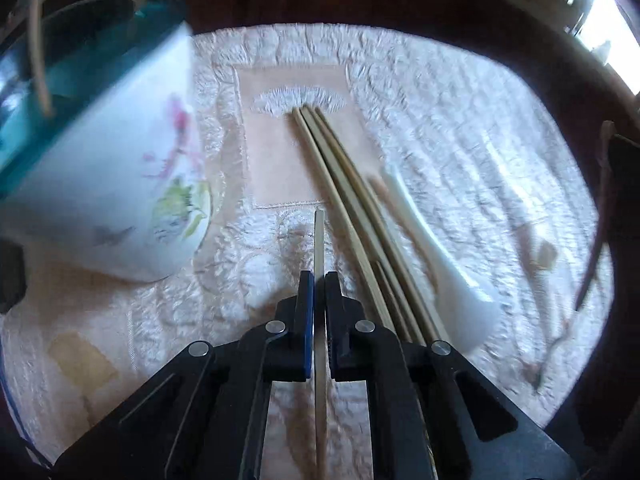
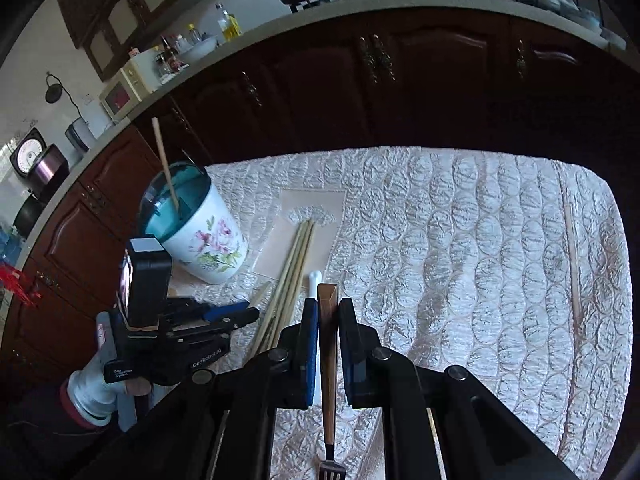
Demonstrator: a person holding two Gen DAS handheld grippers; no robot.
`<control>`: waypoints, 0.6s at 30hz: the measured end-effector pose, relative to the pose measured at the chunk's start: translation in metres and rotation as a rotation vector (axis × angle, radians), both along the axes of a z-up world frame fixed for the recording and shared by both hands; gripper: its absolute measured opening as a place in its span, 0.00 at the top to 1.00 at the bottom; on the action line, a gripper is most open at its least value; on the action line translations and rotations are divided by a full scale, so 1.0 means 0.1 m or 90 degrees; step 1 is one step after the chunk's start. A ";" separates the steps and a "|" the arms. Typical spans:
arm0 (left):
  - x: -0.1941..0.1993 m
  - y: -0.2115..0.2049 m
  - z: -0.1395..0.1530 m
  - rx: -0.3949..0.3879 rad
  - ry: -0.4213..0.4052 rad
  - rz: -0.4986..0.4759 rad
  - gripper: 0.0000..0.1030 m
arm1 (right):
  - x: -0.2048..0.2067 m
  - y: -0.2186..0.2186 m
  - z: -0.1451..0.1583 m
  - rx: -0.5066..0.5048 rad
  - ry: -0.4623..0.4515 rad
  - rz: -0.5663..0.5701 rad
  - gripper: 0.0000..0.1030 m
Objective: Organize utensils
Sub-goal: 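Carry the chopstick and fork up and lower them into the floral cup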
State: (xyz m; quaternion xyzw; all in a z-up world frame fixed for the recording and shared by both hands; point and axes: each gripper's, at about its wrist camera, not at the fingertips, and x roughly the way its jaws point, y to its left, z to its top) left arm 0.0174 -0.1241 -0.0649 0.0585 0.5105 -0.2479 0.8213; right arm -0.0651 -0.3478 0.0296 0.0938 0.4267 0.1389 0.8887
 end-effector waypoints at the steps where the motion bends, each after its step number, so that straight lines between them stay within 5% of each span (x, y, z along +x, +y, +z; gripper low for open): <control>1: -0.02 0.06 0.06 -0.018 -0.002 0.003 0.96 | -0.02 -0.01 0.04 0.002 -0.005 0.001 0.91; 7: -0.22 0.56 0.59 -0.133 -0.028 0.033 0.96 | -0.18 0.07 0.30 0.007 -0.043 0.017 0.91; 18: -0.52 1.23 1.61 -0.211 -0.170 0.083 0.96 | -0.13 0.32 0.78 0.037 -0.105 0.051 0.91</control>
